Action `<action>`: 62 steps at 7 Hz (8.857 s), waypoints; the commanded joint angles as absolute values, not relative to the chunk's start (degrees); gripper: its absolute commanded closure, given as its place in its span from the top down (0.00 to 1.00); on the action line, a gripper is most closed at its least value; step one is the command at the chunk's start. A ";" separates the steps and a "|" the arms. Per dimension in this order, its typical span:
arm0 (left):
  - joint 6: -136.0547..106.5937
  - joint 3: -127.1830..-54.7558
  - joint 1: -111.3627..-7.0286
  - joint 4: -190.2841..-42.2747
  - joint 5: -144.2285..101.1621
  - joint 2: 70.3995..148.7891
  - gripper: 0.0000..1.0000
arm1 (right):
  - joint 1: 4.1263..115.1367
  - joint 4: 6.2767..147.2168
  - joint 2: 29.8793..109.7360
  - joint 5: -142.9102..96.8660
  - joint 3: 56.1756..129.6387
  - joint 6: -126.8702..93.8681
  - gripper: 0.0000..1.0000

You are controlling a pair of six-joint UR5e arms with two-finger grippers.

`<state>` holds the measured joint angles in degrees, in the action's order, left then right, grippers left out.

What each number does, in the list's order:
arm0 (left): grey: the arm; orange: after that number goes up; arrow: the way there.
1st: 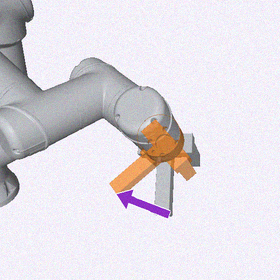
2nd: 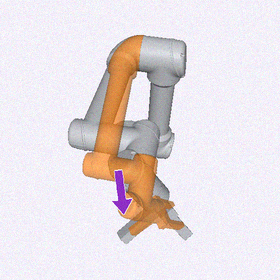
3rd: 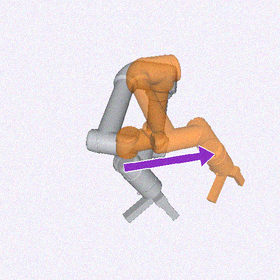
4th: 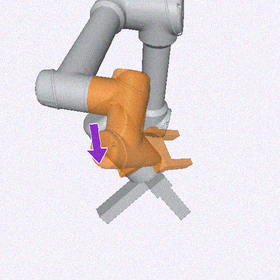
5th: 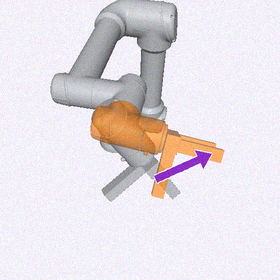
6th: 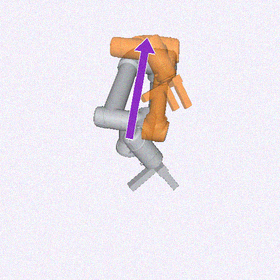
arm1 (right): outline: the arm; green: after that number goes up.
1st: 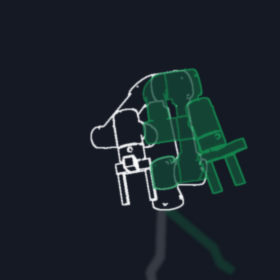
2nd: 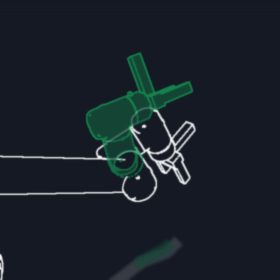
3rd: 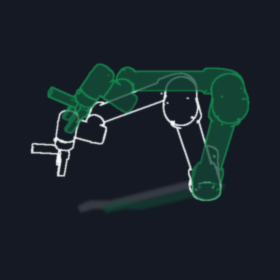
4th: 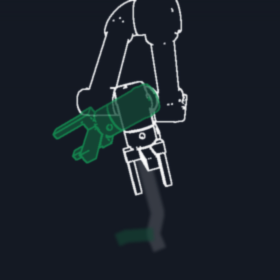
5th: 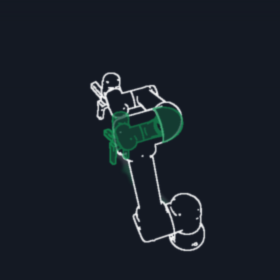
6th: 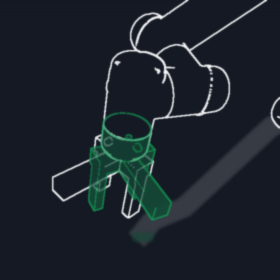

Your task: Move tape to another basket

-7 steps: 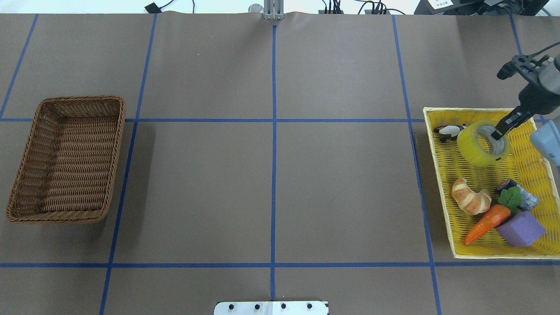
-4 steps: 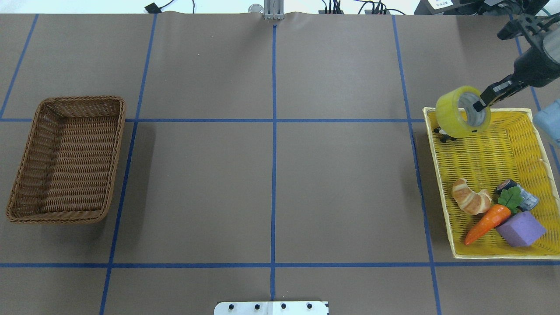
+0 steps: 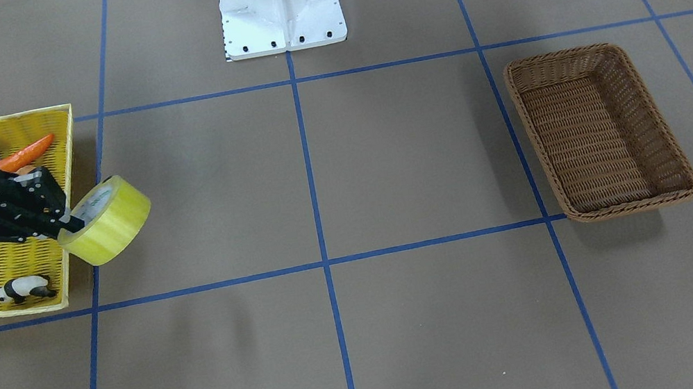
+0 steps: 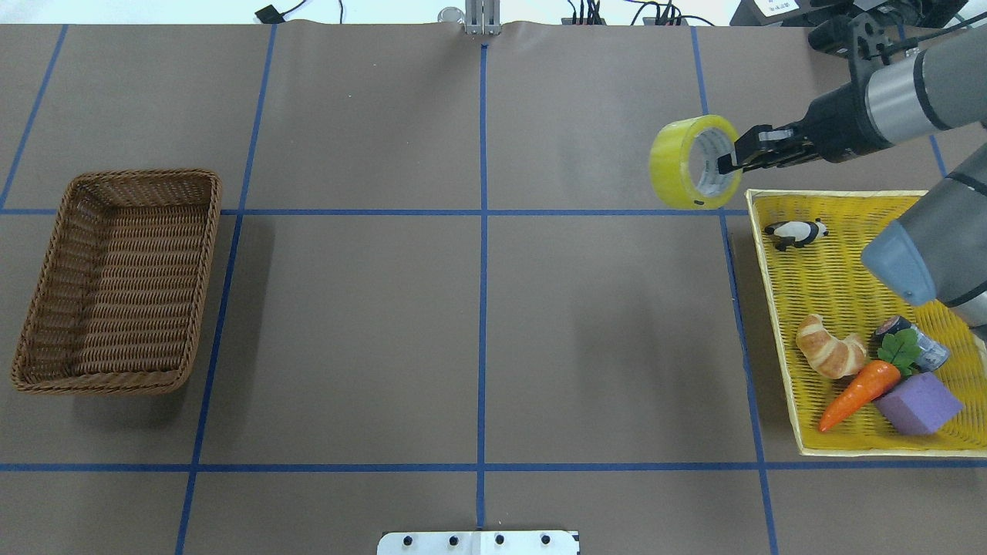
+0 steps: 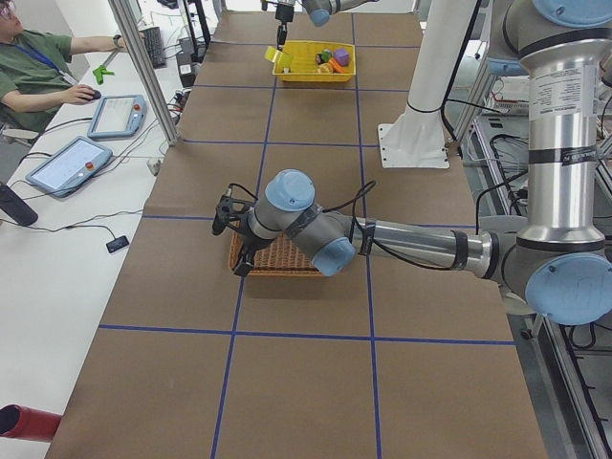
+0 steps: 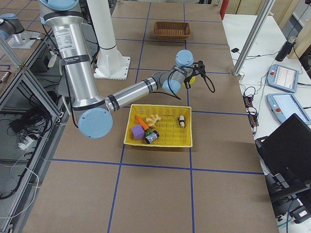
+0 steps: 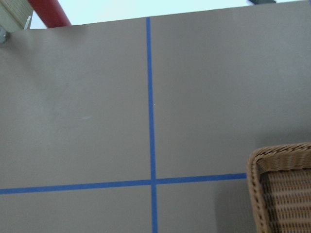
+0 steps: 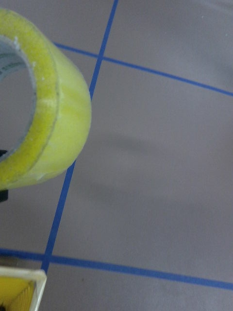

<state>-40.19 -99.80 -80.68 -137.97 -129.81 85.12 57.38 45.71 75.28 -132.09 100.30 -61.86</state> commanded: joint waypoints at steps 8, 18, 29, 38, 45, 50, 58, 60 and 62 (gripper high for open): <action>-131.36 -95.19 -56.11 -184.75 -129.11 109.65 0.98 | 36.75 15.55 66.12 -115.04 101.95 -98.07 0.00; -135.35 -99.40 -42.46 -185.18 -125.42 118.30 0.98 | 34.89 15.21 62.49 -125.60 102.83 -100.37 0.00; -135.35 -100.37 -38.41 -185.45 -120.59 118.30 0.69 | 33.84 15.12 62.58 -125.68 102.92 -100.37 0.00; -143.96 -101.69 -38.06 -185.62 -120.59 117.69 0.00 | 33.84 14.94 61.79 -125.16 102.92 -107.75 1.00; -143.09 -100.72 -42.95 -187.74 -120.76 115.76 0.00 | 52.32 16.08 65.92 -144.09 98.82 -103.21 1.00; -105.12 -100.72 -61.04 -162.39 -127.33 106.55 0.00 | 73.18 34.31 68.82 -149.59 86.15 -58.35 1.00; -61.53 -102.56 -63.05 -131.18 -126.84 91.49 0.00 | 79.45 83.32 71.81 -129.38 92.44 -11.03 1.00; -57.41 -107.02 -55.94 -115.93 -117.30 91.32 0.00 | 78.40 95.93 71.02 -125.88 94.74 -2.51 1.00; -53.02 -110.38 -52.92 -105.93 -114.96 91.67 0.00 | 78.40 98.70 71.63 -126.64 95.97 -2.37 1.00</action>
